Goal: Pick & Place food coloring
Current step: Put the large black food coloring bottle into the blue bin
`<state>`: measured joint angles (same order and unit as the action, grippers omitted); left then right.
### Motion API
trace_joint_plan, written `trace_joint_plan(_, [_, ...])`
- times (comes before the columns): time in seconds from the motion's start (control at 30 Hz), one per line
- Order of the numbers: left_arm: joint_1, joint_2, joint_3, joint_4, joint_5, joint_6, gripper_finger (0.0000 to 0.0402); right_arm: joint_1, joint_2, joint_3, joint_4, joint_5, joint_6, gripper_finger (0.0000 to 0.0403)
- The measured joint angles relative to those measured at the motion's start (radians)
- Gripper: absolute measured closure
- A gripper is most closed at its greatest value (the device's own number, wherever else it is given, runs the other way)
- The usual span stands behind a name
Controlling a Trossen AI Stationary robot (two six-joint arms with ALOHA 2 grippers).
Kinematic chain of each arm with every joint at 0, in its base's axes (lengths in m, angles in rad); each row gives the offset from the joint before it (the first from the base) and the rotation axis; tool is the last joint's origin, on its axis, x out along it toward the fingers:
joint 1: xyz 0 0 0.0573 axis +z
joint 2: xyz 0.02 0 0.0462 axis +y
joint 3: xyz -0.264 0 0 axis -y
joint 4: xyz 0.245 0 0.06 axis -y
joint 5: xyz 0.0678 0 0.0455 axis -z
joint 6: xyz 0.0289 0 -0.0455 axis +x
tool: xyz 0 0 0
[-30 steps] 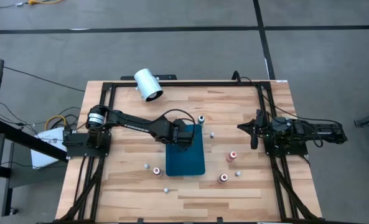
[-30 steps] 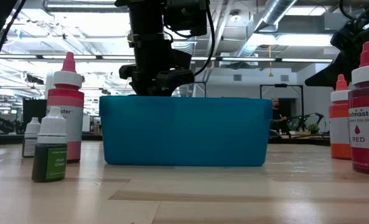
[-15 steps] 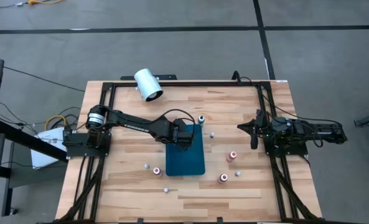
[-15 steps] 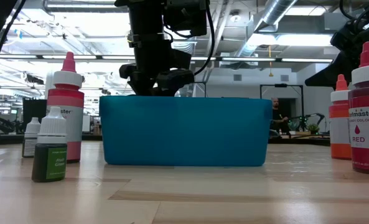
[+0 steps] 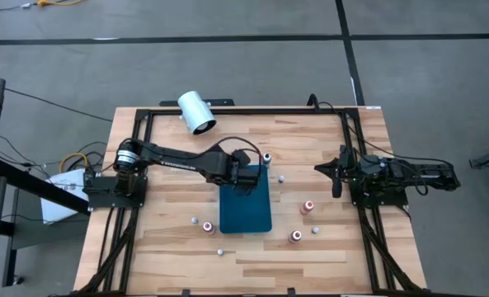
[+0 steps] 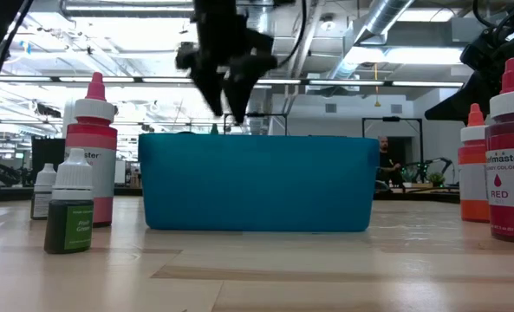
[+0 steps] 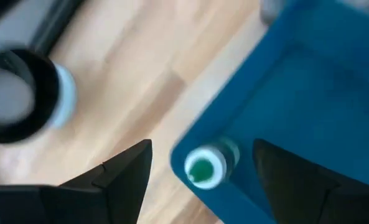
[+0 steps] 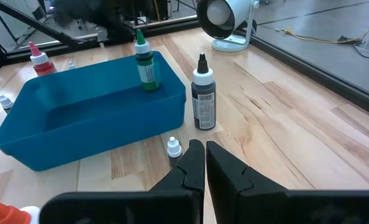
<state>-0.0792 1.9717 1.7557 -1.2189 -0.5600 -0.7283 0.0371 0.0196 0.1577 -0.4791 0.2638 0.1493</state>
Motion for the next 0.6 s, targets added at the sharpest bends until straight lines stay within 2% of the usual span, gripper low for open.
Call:
trace_joint_plan(0.2, [0.012,-0.001,0.17,0.023,-0.103,0.125,0.0131,0.0,0.0,0.0,0.0,0.0,0.0,0.0396])
trace_joint_plan(0.33, [0.035,-0.001,0.241,0.13,-0.086,0.238,0.0131,0.0,0.0,0.0,0.0,0.0,0.0,0.0396])
trace_joint_plan(0.43, [0.061,-0.001,0.259,0.256,-0.005,0.328,0.0131,0.0,0.0,0.0,0.0,0.0,0.0,0.0396])
trace_joint_plan(0.6, [0.116,-0.001,0.26,0.4,0.237,0.365,0.0132,0.0,0.0,0.0,0.0,0.0,0.0,0.0396])
